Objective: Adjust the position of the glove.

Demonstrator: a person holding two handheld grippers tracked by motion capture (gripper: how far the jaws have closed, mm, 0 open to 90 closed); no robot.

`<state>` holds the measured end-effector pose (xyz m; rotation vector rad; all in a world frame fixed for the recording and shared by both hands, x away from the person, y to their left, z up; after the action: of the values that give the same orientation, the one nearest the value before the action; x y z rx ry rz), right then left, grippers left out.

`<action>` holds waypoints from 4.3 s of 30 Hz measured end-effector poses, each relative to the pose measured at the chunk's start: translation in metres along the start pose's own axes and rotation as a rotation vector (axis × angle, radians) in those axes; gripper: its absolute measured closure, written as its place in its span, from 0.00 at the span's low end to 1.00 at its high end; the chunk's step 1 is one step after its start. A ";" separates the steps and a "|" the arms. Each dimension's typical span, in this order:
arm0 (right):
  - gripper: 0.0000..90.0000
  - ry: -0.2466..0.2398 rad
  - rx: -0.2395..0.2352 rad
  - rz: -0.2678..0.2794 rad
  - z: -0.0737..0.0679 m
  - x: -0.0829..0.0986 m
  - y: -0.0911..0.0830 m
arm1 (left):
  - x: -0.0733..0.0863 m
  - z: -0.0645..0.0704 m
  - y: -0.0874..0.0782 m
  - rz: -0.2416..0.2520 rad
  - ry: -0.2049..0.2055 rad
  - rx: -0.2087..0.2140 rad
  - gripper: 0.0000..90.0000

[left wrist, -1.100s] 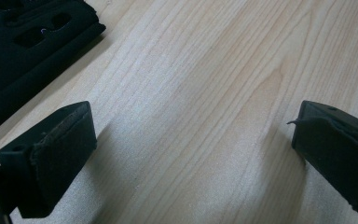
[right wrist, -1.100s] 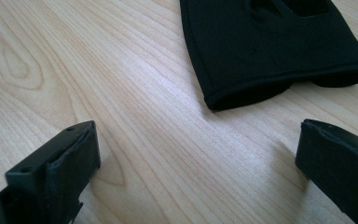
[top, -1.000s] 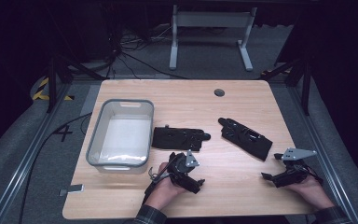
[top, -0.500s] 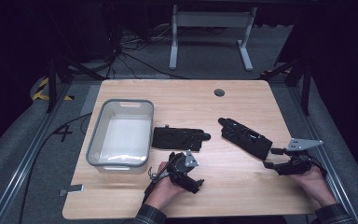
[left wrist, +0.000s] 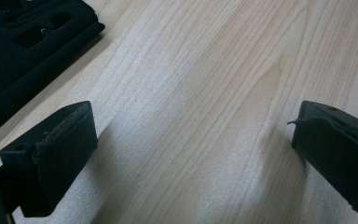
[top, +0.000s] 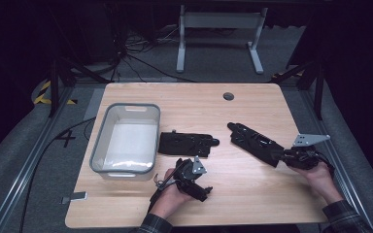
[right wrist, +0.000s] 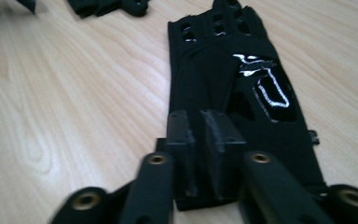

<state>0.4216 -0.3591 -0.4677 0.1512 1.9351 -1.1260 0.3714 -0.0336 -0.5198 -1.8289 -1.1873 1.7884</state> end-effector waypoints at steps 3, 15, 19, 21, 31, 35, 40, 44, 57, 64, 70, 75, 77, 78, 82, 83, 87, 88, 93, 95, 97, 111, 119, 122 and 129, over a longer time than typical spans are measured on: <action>1.00 0.010 0.010 -0.004 0.007 -0.005 0.005 | 0.000 0.000 0.000 0.002 -0.002 0.003 0.00; 1.00 0.017 0.056 -0.023 0.040 -0.017 0.018 | 0.001 0.000 -0.001 -0.002 -0.002 -0.002 0.00; 1.00 0.040 0.059 -0.032 0.051 -0.016 0.021 | 0.001 0.000 -0.001 -0.002 -0.003 -0.002 0.00; 1.00 0.045 0.067 -0.045 0.054 -0.013 0.022 | 0.001 0.000 -0.001 0.000 -0.003 -0.003 0.00; 1.00 0.029 0.088 -0.091 0.056 -0.004 0.025 | 0.001 0.001 -0.001 0.001 -0.008 -0.004 0.00; 1.00 0.014 0.088 -0.100 0.053 -0.001 0.023 | 0.001 0.001 -0.001 0.001 -0.007 -0.003 0.00; 1.00 -0.010 0.072 -0.124 0.042 0.005 0.018 | 0.001 0.001 -0.001 0.001 -0.008 -0.003 0.00; 1.00 -0.023 0.053 -0.140 0.030 0.011 0.015 | 0.001 0.001 -0.001 0.001 -0.008 -0.003 0.00; 1.00 -0.089 -0.027 -0.182 -0.013 0.028 0.012 | 0.001 0.001 -0.001 0.001 -0.007 -0.003 0.00; 0.99 -0.115 -0.056 -0.201 -0.029 0.035 0.010 | 0.001 0.001 -0.001 0.001 -0.008 -0.002 0.00; 0.99 -0.142 -0.085 -0.213 -0.042 0.041 0.008 | 0.001 0.001 -0.001 0.001 -0.007 -0.003 0.00; 0.99 -0.131 -0.102 -0.158 -0.041 0.029 0.004 | 0.001 0.001 -0.001 0.001 -0.008 -0.001 0.00; 0.99 -0.133 -0.091 -0.144 -0.037 0.021 0.004 | 0.001 0.001 -0.001 0.000 -0.008 0.000 0.00; 0.99 -0.133 -0.091 -0.144 -0.037 0.021 0.004 | 0.001 0.001 -0.001 0.000 -0.008 0.000 0.00; 0.99 -0.135 -0.059 -0.118 -0.024 0.001 0.014 | 0.001 0.001 -0.001 0.000 -0.007 0.000 0.00; 0.99 -0.132 -0.055 -0.112 -0.022 -0.001 0.017 | 0.001 0.001 -0.001 0.000 -0.008 0.000 0.00; 0.99 -0.124 -0.037 -0.122 -0.011 -0.010 0.030 | 0.001 0.001 -0.001 0.000 -0.008 0.000 0.00; 0.99 -0.124 -0.031 -0.131 -0.008 -0.010 0.034 | 0.001 0.001 -0.001 0.000 -0.008 0.000 0.00; 0.99 -0.124 -0.015 -0.168 -0.003 -0.008 0.044 | 0.001 0.001 -0.001 0.000 -0.007 -0.001 0.00; 0.99 -0.118 -0.019 -0.173 -0.002 -0.006 0.046 | 0.001 0.001 -0.001 0.001 -0.008 -0.001 0.00; 0.99 -0.126 -0.021 -0.173 -0.002 -0.005 0.045 | 0.001 0.001 -0.001 0.001 -0.007 -0.002 0.00; 1.00 -0.179 -0.092 -0.207 -0.031 0.018 0.031 | 0.001 0.001 -0.001 0.001 -0.008 -0.002 0.00; 1.00 -0.179 -0.100 -0.208 -0.051 0.034 0.021 | 0.001 0.001 -0.001 0.000 -0.008 -0.003 0.00; 1.00 -0.182 -0.100 -0.208 -0.054 0.036 0.019 | 0.001 0.001 -0.001 0.000 -0.008 -0.003 0.00; 0.80 -0.147 -0.071 -0.136 -0.042 0.025 0.007 | 0.001 0.001 -0.001 0.000 -0.009 -0.003 0.00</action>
<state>0.3839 -0.3308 -0.4810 -0.1001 1.8731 -1.1221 0.3698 -0.0322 -0.5199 -1.8246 -1.1940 1.7973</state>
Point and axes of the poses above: each handheld gripper's, and its own axes: y roughly forward along the jaws, x roughly out of its underside, z roughly to its right, the point moved 6 cm from there along y, roughly forward along the jaws, and after that the axes turned 15 degrees about y, right-handed, at the moved point
